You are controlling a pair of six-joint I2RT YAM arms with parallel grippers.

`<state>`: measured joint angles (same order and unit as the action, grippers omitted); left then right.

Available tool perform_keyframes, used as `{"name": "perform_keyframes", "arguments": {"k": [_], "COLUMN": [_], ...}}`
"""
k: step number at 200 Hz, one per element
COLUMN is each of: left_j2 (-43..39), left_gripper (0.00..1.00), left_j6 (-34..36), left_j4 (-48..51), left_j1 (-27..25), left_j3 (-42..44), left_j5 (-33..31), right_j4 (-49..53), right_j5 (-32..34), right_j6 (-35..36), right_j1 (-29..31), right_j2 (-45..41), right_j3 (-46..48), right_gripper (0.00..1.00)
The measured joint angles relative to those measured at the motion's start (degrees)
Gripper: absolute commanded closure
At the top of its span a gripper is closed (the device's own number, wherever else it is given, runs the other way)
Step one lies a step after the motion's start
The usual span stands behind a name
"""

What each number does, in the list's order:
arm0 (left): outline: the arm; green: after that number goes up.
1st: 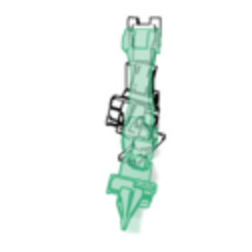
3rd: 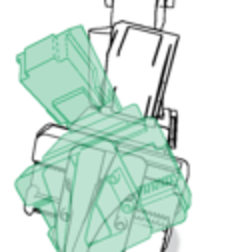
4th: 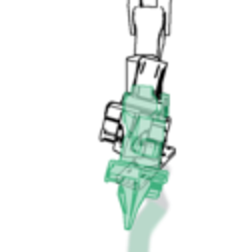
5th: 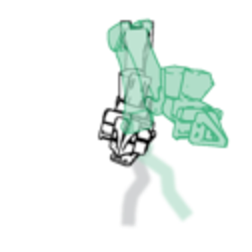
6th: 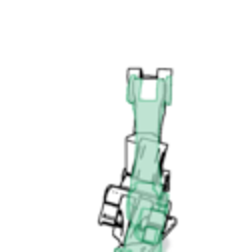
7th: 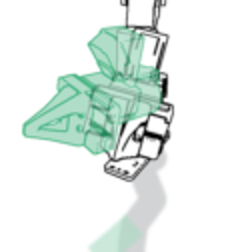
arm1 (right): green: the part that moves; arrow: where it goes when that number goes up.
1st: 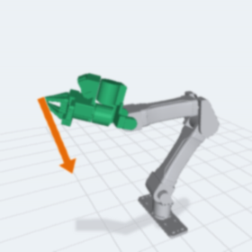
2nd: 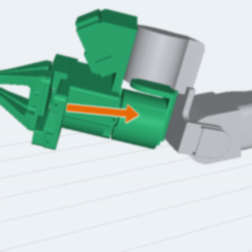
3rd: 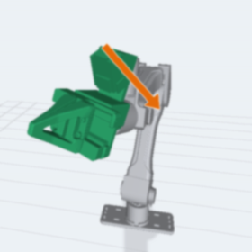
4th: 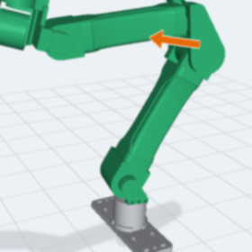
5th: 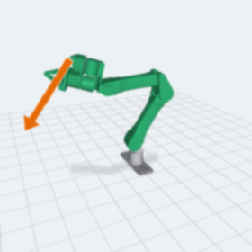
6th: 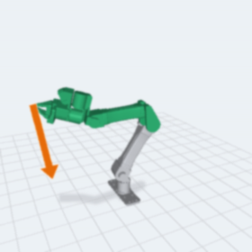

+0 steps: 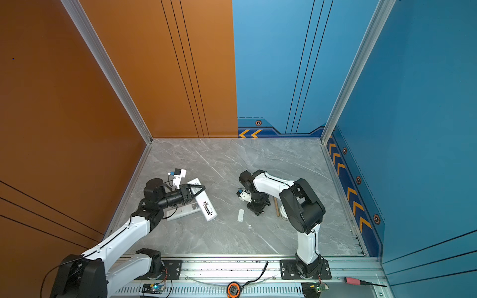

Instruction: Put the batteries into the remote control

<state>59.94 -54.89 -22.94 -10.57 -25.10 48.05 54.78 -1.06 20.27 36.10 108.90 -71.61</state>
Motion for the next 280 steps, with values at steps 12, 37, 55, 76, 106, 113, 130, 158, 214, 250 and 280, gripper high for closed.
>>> {"name": "perform_keyframes", "arguments": {"k": [12, 37, 55, 76, 106, 113, 130, 158, 214, 250, 280], "left_j2": [0.07, 0.28, 0.5, 0.5, 0.5, 0.5, 0.5, 0.5, 0.5, -1.05, -5.92], "left_gripper": [1.0, 1.0, 1.0, 1.0, 1.0, 1.0, 1.0, 1.0, 1.0, 1.0, 1.0], "left_j6": [0.0, 0.02, 0.04, 0.07, 0.5, 0.61, 0.68, 0.66, 0.63, 1.88, 5.79], "left_j4": [-0.02, -0.02, -0.02, -0.02, 0.0, -0.02, 0.0, 0.0, -0.02, 3.1, 12.52], "left_j1": [0.0, 0.0, 0.0, -0.24, -0.66, -0.66, -0.76, -0.83, -0.92, -0.31, 0.52], "left_j3": [0.0, -0.02, -0.02, -0.04, -0.11, -0.11, -0.11, -0.17, -1.07, -0.79, -0.11], "left_j5": [0.0, 0.0, 0.0, 0.0, 0.0, 0.0, -0.02, -0.02, -0.04, -0.94, -2.95], "right_j4": [0.0, 0.07, -0.33, -2.03, -3.67, -4.15, -5.81, -7.85, -10.86, -9.75, -8.74], "right_j5": [0.11, 0.22, 0.39, 0.48, 1.05, 1.33, 1.7, 1.77, 0.7, 0.24, 1.2], "right_j6": [-0.02, -0.96, -2.27, -4.94, -10.58, -12.0, -15.87, -22.14, -26.36, -19.43, -10.38], "right_j1": [0.0, 0.02, 0.02, 0.02, 0.92, 1.73, 5.01, 10.38, 13.07, 14.03, 16.26], "right_j2": [0.04, 0.04, -0.42, -2.56, -10.14, -12.5, -18.8, -25.0, -27.54, -18.75, -6.03], "right_j3": [0.07, 0.17, 0.61, 2.75, 5.01, 5.03, 4.79, 3.08, 1.29, -1.73, -7.28], "right_gripper": [0.86, 0.99, 1.0, 1.0, 1.0, 1.0, 1.0, 1.0, 1.0, 1.0, 1.0]}}
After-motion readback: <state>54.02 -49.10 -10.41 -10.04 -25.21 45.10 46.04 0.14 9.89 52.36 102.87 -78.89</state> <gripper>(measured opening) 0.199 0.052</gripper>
